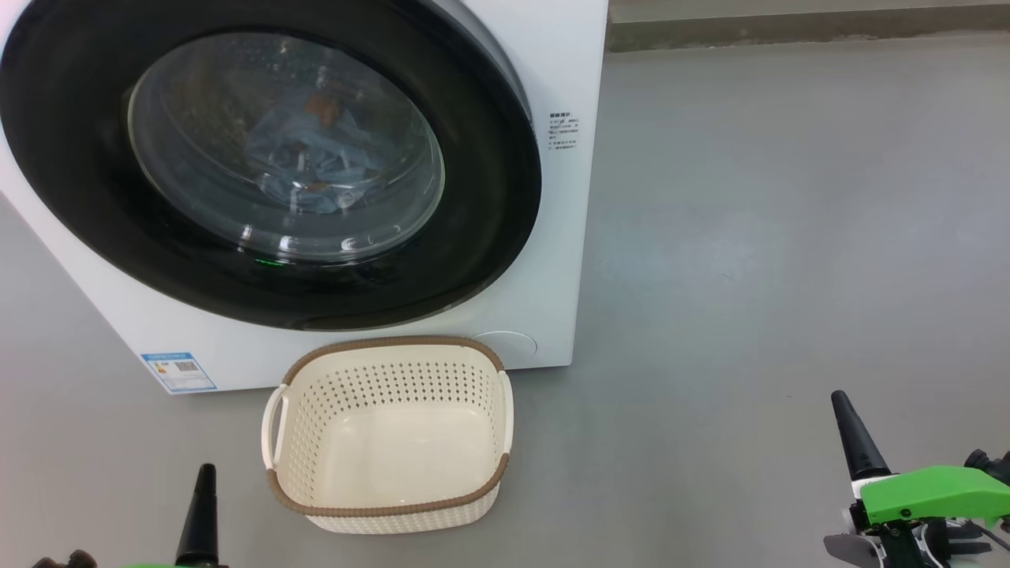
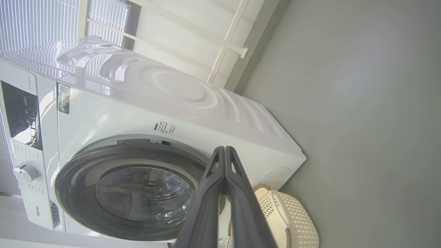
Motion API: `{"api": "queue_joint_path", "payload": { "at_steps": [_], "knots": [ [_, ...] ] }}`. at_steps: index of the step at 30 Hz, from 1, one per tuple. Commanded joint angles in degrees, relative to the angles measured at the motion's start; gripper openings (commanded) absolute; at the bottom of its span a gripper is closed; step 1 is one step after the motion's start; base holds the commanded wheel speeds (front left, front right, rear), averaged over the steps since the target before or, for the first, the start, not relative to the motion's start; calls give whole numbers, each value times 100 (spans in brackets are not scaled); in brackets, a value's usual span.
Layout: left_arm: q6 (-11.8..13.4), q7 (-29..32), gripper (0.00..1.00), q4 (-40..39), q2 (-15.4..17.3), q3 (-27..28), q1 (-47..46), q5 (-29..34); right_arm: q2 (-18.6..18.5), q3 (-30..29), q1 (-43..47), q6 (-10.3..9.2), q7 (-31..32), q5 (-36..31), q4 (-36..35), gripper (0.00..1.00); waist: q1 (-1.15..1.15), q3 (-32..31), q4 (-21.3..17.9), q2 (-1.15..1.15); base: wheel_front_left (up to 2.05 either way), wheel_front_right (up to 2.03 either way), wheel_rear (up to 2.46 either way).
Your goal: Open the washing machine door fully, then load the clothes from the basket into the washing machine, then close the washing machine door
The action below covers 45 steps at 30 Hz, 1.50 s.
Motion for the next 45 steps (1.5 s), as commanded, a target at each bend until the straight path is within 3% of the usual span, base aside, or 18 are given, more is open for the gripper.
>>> {"api": "queue_joint_path", "payload": {
  "at_steps": [1,38,45],
  "knots": [
    [2,33,0,-178,68,170,-246,-141,-48,41,-205,1,38,118,-188,0,0,-1,1,0,0,0,0],
    [2,657,0,-303,-182,410,-424,-2204,113,-264,-221,1,666,2033,-469,0,0,-40,27,0,0,0,0],
    [2,659,0,-303,-183,411,-424,-2208,114,-264,-221,1,667,2037,-469,0,0,-40,27,0,0,0,0]
  ]
}}
